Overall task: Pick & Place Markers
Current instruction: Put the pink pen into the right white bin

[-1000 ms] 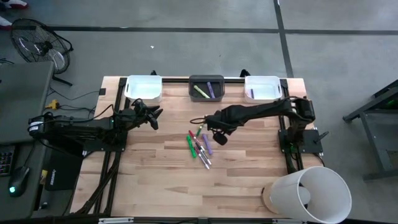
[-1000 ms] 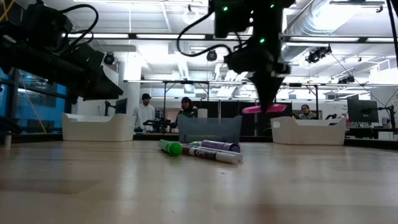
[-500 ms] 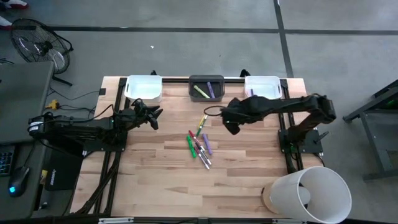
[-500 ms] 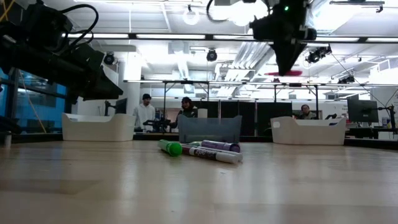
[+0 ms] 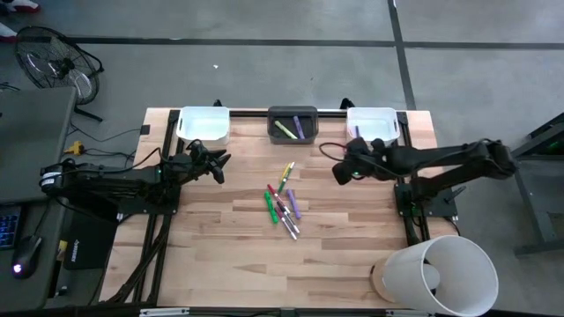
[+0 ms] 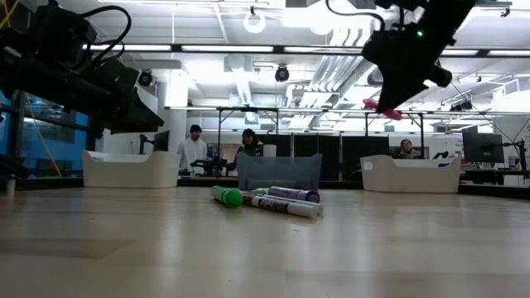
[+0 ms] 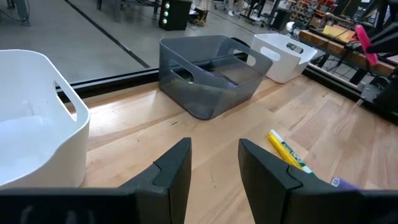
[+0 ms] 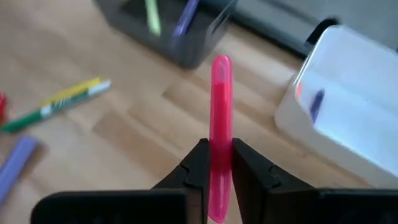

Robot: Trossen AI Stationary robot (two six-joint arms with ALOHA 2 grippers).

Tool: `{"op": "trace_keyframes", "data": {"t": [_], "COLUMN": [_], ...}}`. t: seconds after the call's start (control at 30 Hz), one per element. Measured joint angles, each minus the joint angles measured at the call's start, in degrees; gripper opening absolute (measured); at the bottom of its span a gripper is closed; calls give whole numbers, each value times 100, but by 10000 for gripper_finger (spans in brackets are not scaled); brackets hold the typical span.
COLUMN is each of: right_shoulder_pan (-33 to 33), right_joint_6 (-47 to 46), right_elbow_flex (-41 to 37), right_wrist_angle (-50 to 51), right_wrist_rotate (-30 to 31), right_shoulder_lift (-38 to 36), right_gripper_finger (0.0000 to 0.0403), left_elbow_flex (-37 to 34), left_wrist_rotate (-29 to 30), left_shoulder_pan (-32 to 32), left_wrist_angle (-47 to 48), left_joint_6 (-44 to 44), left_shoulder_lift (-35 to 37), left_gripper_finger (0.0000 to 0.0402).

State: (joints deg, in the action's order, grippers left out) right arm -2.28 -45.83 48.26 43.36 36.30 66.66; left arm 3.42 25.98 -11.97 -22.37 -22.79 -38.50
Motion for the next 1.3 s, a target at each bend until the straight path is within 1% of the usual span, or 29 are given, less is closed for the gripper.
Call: {"op": "trace_keyframes", "data": {"t": [0.17, 0.33, 0.43, 0.53, 0.67, 0.77, 0.87, 1.13, 1.23, 1.3], "right_shoulder_pan": [0, 0, -1, -75, -370, -725, -1092, -2133, -2574, -2855], "right_joint_6": [354, 848, 928, 841, 557, 270, 240, 675, 815, 973], "right_elbow_flex": [-735, -1290, -1491, -1568, -1613, -1634, -1634, -1632, -1632, -1632], "right_wrist_angle": [-1205, -2341, -2683, -2781, -2811, -2780, -2846, -2982, -3013, -3099], "right_wrist_rotate": [963, 1925, 2325, 2506, 2486, 2348, 2258, 1972, 1668, 1361], "right_shoulder_lift": [-399, -527, -525, -523, -523, -518, -504, -473, -346, -202], "right_gripper_finger": [47, 39, 40, 46, 47, 42, 40, 49, 44, 42], "left_elbow_flex": [0, 0, 2, 0, 0, 1, 2, 0, 1, 0], "left_wrist_rotate": [0, 0, 0, 0, 0, 0, 0, 0, -1, 0], "left_shoulder_pan": [-1, 0, 0, 0, 0, 0, -2, 0, -1, -1], "left_wrist_angle": [0, 2, 0, 0, 2, 2, 0, 0, 2, 1], "left_joint_6": [-1, -2, 0, -1, 0, -2, 0, 0, -1, -1], "left_shoulder_lift": [0, 2, 0, 0, 0, 0, 2, 0, 2, 1], "left_gripper_finger": [131, 131, 131, 131, 131, 131, 131, 131, 131, 131]}}
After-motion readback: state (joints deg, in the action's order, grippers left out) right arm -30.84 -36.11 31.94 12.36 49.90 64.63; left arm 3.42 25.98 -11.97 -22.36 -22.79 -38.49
